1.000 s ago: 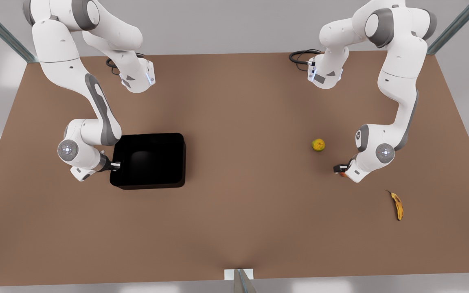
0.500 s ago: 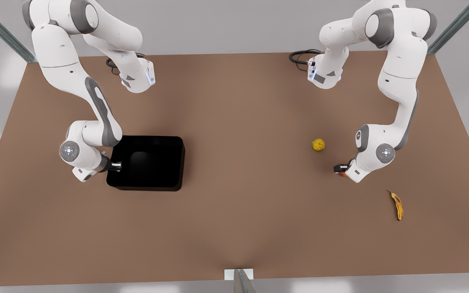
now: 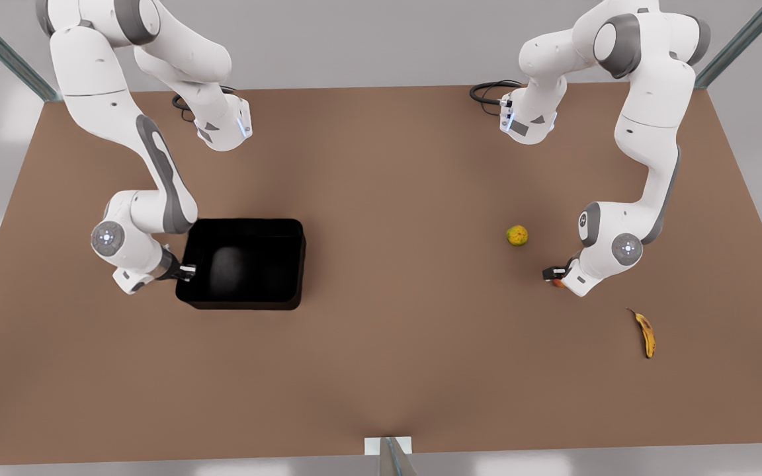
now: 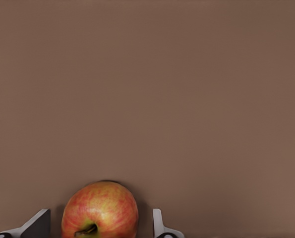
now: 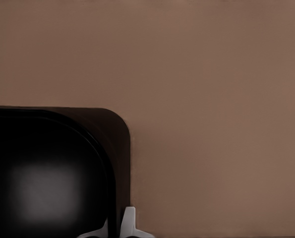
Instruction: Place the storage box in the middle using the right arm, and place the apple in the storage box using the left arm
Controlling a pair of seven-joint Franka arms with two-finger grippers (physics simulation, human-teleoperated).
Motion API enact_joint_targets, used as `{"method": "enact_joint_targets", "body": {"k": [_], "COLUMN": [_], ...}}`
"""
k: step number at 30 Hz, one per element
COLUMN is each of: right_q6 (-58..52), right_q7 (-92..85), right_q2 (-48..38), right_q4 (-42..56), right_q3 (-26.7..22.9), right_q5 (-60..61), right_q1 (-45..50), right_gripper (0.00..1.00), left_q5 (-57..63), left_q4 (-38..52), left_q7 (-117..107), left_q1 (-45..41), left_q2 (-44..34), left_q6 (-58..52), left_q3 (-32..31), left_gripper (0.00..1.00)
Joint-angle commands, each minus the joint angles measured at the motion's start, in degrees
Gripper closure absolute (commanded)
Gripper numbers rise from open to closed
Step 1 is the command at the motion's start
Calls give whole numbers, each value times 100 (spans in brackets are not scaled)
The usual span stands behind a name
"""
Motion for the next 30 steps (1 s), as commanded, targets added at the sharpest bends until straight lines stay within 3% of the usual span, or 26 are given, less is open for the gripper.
{"method": "enact_joint_targets", "body": {"k": [1,3,7,12,13,15,22,27,29,30], "right_q6": [-143,-969,-1365,-1910,-1910,-2112,-2297,-2200,-2165,-2156], "right_q7": [151,301,916,1470,1751,1962,2876,2859,2841,2841], "right_q2": [15,15,357,1280,1316,1491,2300,2520,2590,2634], "right_q4": [118,698,1656,3194,3256,3687,4742,4742,4742,4742], "right_q3": [21,144,812,821,821,821,785,777,759,759], "right_q5": [-16,45,230,230,213,230,204,151,143,134], "right_q1": [22,39,127,1252,1454,1806,2861,2913,3019,3028], "right_gripper": [79,79,79,79,79,79,79,79,79,60], "left_q5": [2,2,2,2,2,2,2,2,2,2], "left_q4": [0,0,0,0,0,0,0,0,0,0], "left_q7": [2,-7,-7,-7,-7,-7,-24,-24,-24,-24], "left_q1": [0,0,0,0,0,0,-9,-9,-9,-9], "left_q2": [0,0,0,-9,-9,-9,0,-9,-9,-9], "left_q6": [2,2,2,-15,-15,-15,-7,-15,-15,-15], "left_q3": [0,0,0,0,0,0,0,0,0,0], "left_gripper": [1,1,1,3,4,19,19,19,26,30]}}
